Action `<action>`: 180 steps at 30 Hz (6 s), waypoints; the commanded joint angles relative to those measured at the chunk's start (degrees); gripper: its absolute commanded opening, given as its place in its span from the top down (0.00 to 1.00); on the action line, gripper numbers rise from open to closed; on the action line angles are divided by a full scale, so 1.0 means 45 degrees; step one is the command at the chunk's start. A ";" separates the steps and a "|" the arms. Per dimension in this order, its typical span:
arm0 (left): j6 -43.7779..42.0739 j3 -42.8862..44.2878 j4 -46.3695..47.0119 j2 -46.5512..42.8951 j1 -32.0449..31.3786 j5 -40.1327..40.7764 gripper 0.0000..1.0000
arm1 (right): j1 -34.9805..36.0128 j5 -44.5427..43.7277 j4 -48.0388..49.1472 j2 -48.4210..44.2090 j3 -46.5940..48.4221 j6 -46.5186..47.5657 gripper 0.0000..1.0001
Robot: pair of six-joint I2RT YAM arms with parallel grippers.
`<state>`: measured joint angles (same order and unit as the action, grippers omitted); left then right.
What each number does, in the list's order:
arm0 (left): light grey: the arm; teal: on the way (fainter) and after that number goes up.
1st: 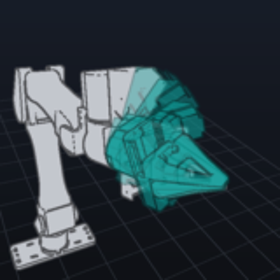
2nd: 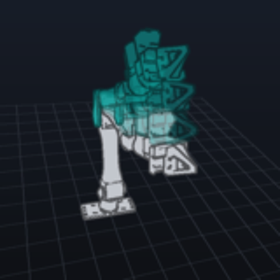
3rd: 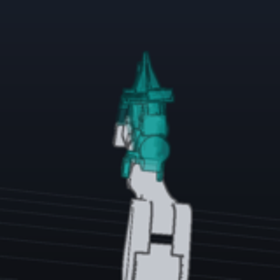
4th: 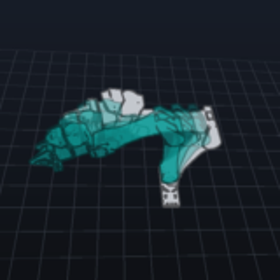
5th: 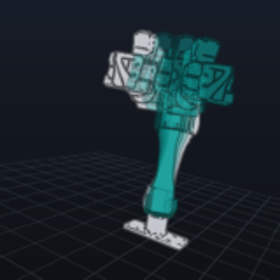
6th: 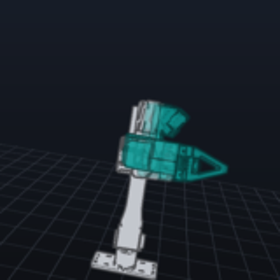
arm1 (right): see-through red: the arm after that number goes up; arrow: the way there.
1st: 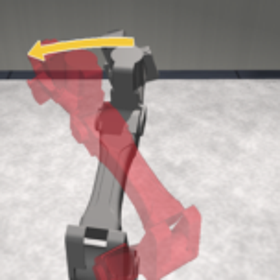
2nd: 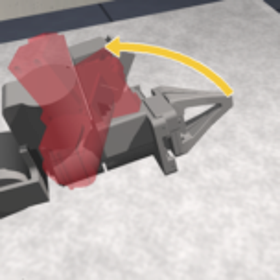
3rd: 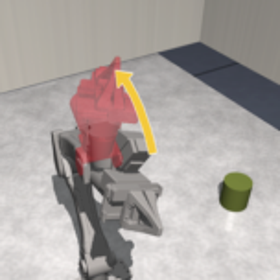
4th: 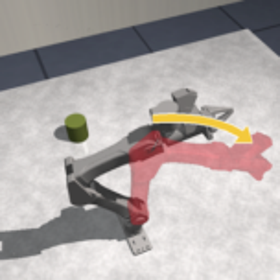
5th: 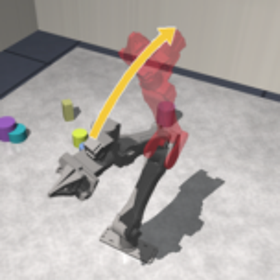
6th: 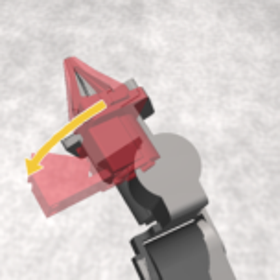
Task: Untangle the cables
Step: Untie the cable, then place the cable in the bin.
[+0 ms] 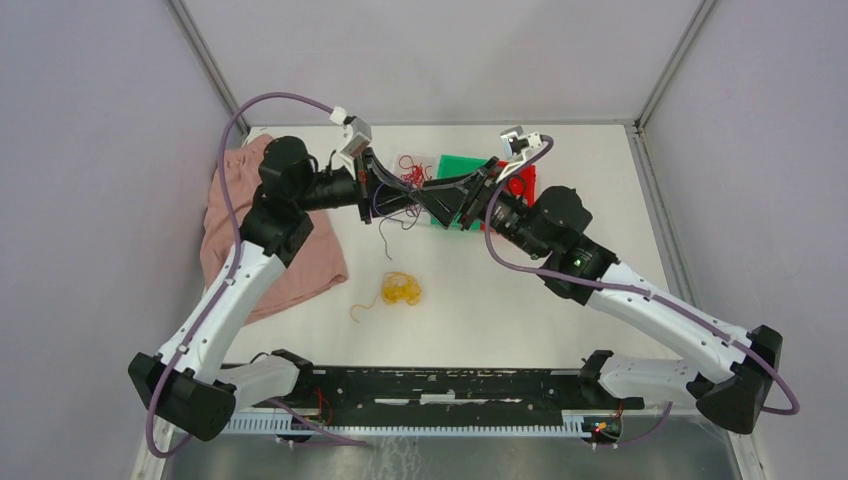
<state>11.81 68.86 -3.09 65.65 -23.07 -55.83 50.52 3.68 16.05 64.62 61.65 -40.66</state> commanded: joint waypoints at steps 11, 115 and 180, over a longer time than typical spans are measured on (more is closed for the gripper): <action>-0.2699 0.3931 -0.0815 0.0026 0.0713 0.0646 0.97 | -0.0317 -0.1612 -0.1446 -0.1626 -0.1954 0.1610 0.33; -0.3156 0.8920 -1.0168 0.6199 0.5480 0.4180 0.01 | -0.6679 -0.0320 -0.3967 0.6928 0.0897 -0.3391 0.29; -0.3655 0.5600 -0.8941 0.4182 0.5673 0.3247 0.01 | -0.7458 0.1559 0.3340 0.8592 -0.2062 -0.6402 0.45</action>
<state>-2.83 94.26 -45.67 87.20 1.93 -39.13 16.86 8.95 22.35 103.26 52.95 -65.76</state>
